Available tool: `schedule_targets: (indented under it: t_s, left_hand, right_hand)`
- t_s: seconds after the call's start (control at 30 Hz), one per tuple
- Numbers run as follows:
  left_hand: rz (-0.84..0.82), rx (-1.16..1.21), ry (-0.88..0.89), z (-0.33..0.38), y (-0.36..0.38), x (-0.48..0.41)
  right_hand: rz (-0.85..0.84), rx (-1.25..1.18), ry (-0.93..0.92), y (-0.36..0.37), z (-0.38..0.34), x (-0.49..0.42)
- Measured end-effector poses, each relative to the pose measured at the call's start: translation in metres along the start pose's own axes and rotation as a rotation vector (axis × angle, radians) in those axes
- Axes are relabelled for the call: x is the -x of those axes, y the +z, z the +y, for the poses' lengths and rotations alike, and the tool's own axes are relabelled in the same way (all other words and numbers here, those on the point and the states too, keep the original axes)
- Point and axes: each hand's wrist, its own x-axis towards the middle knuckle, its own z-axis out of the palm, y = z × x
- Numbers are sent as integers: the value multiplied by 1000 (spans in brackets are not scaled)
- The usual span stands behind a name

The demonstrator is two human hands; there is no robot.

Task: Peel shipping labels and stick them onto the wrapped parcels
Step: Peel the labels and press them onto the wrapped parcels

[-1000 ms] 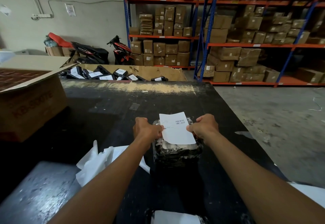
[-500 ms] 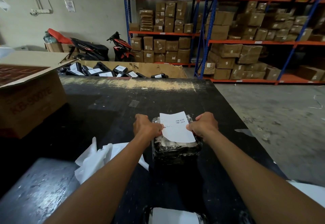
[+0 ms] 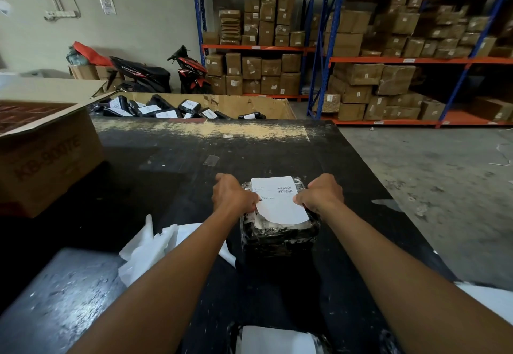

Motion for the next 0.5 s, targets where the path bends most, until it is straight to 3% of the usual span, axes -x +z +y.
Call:
schedule_targets:
  t_s: [0.5]
  left_hand:
    - [-45,-91,39,2,-4,-2]
  right_hand:
    - [-17,54,-20,4,2,-5]
